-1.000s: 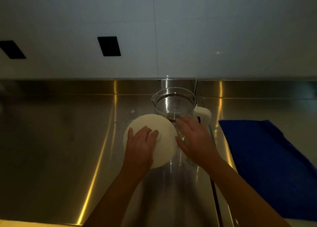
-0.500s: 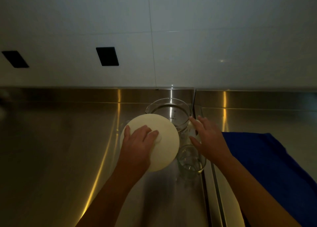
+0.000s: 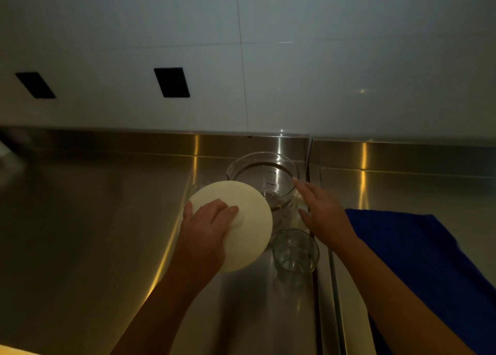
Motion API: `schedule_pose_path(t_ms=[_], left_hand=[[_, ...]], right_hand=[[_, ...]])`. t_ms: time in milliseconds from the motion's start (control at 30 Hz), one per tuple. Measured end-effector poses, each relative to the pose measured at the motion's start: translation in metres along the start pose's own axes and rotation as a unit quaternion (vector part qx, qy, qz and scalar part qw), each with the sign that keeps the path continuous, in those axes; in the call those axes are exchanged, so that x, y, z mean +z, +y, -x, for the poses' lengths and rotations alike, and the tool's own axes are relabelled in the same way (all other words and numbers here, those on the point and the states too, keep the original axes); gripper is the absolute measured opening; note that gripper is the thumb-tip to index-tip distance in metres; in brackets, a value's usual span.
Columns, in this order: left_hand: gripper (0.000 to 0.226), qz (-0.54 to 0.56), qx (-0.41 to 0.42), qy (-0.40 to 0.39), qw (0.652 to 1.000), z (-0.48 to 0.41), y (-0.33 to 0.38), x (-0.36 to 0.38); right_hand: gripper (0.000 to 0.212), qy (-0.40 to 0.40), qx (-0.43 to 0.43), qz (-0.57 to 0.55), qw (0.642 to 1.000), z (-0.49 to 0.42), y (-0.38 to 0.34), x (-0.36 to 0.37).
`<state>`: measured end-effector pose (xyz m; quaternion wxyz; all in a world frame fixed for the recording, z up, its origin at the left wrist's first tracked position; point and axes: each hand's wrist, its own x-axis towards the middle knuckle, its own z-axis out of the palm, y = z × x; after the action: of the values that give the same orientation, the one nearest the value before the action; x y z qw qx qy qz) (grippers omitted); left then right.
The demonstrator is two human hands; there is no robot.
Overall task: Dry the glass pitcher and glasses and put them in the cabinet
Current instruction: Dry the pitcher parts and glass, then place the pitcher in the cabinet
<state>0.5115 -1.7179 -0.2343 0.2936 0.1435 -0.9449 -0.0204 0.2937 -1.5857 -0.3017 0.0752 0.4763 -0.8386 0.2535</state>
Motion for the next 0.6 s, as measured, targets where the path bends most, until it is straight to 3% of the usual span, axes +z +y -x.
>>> schedule_pose_path(t_ms=[167,267,433,600], left_hand=[[0.043,-0.008,-0.015,-0.003,1.0,0.002,0.001,-0.003],[0.043,-0.014,-0.019,-0.003,1.0,0.005,-0.002,-0.003],[0.044,-0.019,-0.047,-0.016,0.999,0.008,-0.003,-0.002],[0.042,-0.026,-0.06,-0.026,0.997,0.011,-0.004,0.0]], right_hand=[[0.082,0.043,-0.055,-0.012,0.997,-0.009,0.004,0.003],[0.086,0.046,-0.046,-0.031,0.997,-0.01,0.007,0.005],[0.076,-0.017,0.012,-0.101,0.995,-0.017,0.014,0.005],[0.079,-0.049,0.04,-0.182,0.981,-0.024,0.016,0.0]])
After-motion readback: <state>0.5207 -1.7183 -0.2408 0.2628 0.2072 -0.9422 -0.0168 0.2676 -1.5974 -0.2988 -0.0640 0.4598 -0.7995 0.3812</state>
